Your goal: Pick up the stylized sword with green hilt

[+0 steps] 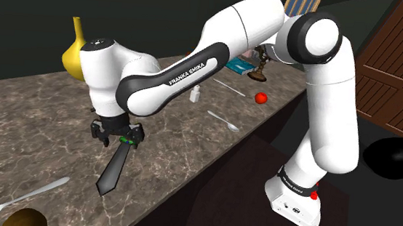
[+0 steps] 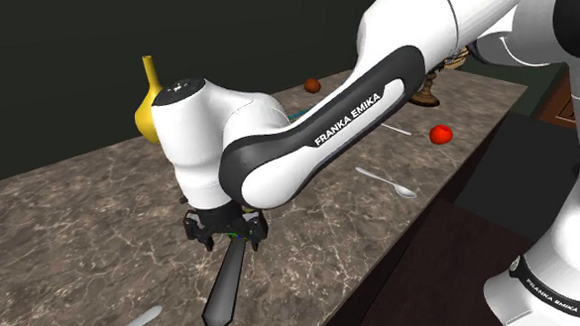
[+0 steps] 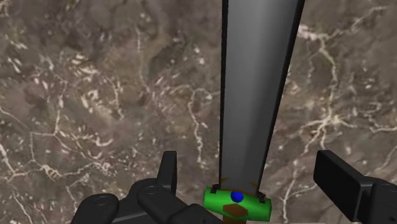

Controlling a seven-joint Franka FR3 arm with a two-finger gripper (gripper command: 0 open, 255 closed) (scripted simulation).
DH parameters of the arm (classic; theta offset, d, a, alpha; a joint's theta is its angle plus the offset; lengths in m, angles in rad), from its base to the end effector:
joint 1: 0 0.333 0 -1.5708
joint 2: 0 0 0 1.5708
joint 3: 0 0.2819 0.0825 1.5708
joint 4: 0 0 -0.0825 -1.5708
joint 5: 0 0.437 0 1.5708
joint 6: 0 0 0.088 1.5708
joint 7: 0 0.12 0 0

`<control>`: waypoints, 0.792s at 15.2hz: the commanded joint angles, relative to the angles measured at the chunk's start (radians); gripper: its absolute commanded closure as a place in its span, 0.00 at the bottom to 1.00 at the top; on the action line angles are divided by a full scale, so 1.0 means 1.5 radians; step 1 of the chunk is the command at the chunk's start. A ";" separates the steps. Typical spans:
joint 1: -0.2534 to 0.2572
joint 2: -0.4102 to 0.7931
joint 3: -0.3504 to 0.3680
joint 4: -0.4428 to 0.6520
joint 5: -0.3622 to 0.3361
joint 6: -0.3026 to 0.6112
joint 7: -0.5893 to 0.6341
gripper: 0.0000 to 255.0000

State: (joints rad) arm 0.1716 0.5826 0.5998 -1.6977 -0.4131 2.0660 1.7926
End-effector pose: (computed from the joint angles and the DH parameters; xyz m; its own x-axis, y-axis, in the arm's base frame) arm 0.5223 0.4428 0.2237 0.6486 -0.7598 0.0452 -0.7602 -0.6438 0.0868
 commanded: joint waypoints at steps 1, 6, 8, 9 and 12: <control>0.010 0.021 -0.008 0.013 -0.010 0.006 0.009 0.00; 0.017 0.047 -0.020 0.007 -0.026 0.036 0.020 0.00; 0.018 0.050 -0.022 0.006 -0.028 0.039 0.021 0.00; 0.018 0.050 -0.022 0.005 -0.028 0.040 0.021 1.00; 0.018 0.049 -0.022 0.006 -0.028 0.039 0.021 1.00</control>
State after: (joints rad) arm 0.1987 0.6564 0.5676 -1.6891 -0.4545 2.1246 1.8238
